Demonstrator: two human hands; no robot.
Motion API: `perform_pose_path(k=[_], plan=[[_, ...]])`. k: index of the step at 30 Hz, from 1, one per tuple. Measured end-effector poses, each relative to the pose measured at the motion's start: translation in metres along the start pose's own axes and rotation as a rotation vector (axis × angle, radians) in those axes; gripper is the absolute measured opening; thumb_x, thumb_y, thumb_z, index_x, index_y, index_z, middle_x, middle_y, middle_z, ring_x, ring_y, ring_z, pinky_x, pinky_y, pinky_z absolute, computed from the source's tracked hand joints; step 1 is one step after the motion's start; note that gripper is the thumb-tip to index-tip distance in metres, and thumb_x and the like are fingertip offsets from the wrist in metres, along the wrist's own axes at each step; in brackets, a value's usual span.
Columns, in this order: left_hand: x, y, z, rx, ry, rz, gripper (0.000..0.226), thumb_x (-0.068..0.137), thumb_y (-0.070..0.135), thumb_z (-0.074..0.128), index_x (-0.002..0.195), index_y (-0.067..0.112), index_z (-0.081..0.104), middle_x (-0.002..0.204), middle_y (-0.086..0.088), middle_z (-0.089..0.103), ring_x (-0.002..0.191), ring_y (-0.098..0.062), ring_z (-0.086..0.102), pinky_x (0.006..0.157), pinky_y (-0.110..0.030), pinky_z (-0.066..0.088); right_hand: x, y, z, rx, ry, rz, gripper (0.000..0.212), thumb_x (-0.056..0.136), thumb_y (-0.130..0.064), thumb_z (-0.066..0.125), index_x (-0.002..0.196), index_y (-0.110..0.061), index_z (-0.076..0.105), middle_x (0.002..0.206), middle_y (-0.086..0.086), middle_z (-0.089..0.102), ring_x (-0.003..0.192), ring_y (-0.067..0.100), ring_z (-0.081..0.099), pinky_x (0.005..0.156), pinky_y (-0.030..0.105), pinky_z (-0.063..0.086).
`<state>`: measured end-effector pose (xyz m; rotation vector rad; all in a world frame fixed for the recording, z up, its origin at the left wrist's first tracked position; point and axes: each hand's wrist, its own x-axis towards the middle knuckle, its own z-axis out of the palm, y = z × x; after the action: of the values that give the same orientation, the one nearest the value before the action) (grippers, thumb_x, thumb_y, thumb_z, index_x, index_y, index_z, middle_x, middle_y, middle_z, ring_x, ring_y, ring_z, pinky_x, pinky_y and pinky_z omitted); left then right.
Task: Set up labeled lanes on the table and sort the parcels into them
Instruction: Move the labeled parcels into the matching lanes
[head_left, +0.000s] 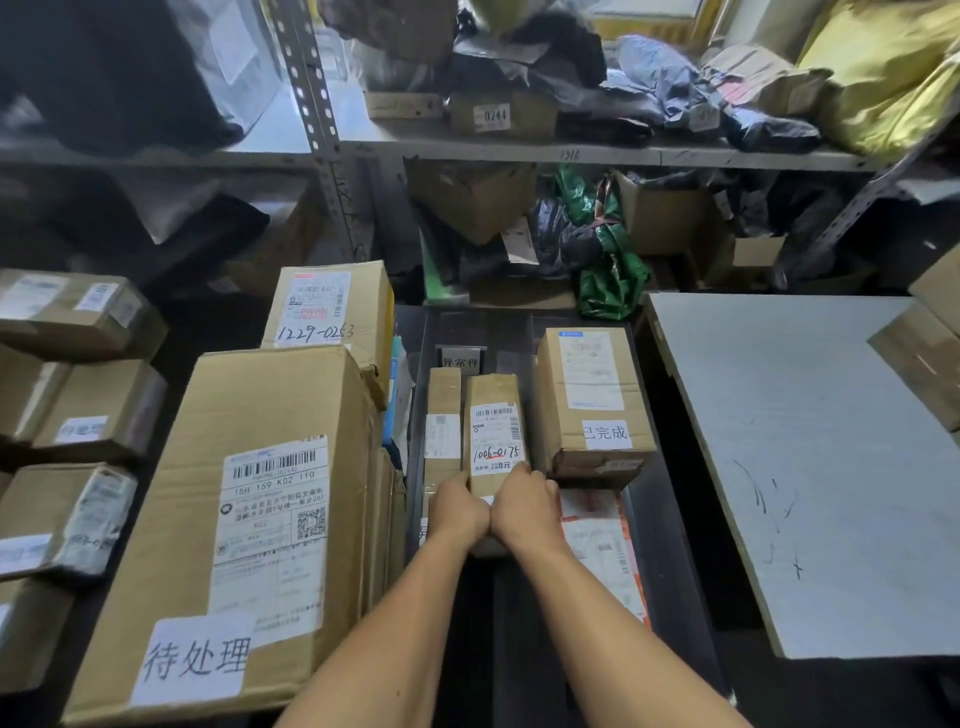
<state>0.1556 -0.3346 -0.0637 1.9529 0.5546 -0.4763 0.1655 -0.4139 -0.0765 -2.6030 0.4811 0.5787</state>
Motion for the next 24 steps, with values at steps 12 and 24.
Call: perform_pose_path(k=[12,24], plan=[[0.01,-0.011,0.009,-0.002,0.018,-0.063,0.025,0.086,0.016,0.061,0.11,0.02,0.067,0.109,-0.003,0.071,0.095,-0.023,0.064,0.082,-0.027,0.051,0.011,0.008,0.008,0.022,-0.18,-0.07,0.04,0.092,-0.013,0.053,0.13,-0.002,0.053,0.136,0.019,0.054,0.12,0.033,0.057,0.094,0.034,0.047],[0.009,-0.019,0.007,0.051,0.144,-0.141,0.035,0.098,0.015,0.034,0.119,0.006,0.061,0.126,-0.016,0.06,0.114,-0.033,0.055,0.083,-0.029,0.038,0.043,0.01,0.046,-0.187,-0.316,-0.222,0.073,0.094,-0.015,0.053,0.155,-0.005,0.014,0.164,0.017,-0.003,0.151,0.037,-0.004,0.122,0.044,0.014]])
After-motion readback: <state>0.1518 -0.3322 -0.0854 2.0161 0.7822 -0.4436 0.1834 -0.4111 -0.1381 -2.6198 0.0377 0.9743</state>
